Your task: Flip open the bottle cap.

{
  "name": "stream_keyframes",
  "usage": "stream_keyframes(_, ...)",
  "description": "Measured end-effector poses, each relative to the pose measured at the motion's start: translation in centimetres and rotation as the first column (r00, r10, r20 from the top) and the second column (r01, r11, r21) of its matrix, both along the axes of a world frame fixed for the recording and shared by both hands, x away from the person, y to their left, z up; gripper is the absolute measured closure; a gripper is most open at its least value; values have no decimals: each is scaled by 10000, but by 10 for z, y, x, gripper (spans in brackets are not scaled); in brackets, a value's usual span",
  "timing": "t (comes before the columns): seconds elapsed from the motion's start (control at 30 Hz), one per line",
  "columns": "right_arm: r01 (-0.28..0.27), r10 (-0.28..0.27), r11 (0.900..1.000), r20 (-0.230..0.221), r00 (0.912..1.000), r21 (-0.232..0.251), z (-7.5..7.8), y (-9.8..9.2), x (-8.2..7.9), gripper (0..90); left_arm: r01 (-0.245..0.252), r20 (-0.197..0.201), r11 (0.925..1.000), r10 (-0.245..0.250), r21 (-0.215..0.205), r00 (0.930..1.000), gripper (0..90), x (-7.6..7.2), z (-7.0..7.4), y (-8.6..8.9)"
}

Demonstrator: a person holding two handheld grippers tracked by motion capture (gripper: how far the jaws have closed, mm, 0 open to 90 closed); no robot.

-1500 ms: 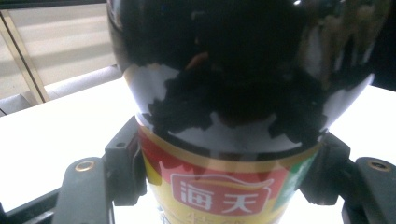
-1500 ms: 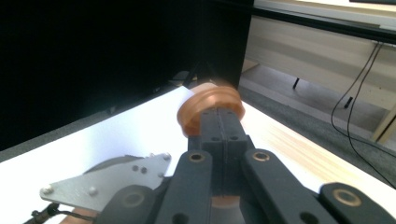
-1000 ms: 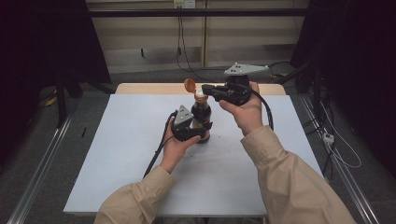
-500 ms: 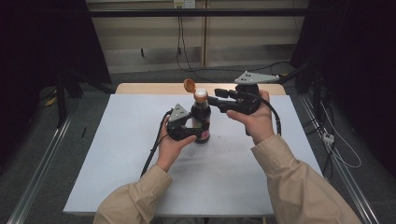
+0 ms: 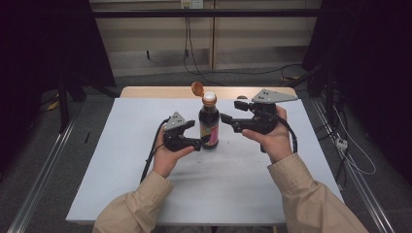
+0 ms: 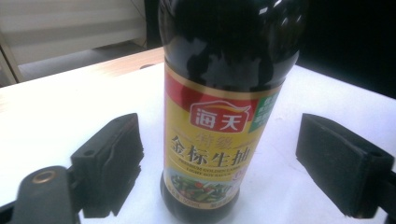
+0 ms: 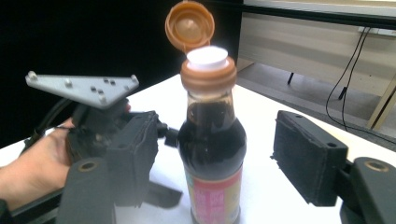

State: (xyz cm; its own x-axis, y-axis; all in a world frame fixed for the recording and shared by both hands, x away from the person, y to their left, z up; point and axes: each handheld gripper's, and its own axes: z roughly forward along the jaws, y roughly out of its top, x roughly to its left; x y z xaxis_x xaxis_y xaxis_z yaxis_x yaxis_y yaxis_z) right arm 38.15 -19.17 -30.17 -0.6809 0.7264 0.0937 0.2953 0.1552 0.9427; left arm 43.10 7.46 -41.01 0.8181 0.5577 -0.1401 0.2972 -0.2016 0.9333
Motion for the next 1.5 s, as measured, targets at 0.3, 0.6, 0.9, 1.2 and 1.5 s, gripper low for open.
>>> stream_keyframes(0.3, 117, -117, 9999, -120, 9999, 33, -19, -8, -8, 264, 270, 269, 9994, -275, 208, 9993, 84, -11, 3, 8)
stream_keyframes(0.6, 302, -299, 9995, -250, 9992, 124, -33, -23, -18, 256, 491, 38, 9987, -491, -111, 9988, 59, -21, 0, 25)
stream_keyframes(0.9, 377, -370, 9991, -353, 9987, 209, -49, -33, -29, 248, 522, 137, 9986, -520, -83, 9986, 60, -31, 3, 38)
stream_keyframes(1.2, 479, -462, 9986, -669, 9967, 230, -72, -42, -39, 246, 573, 65, 9984, -573, 25, 9983, 62, -37, 2, 50)
stream_keyframes(1.5, 511, -530, 9984, -954, 9940, -223, -94, -47, -45, 238, 660, -117, 9977, -658, 159, 9978, 63, -42, -4, 62)
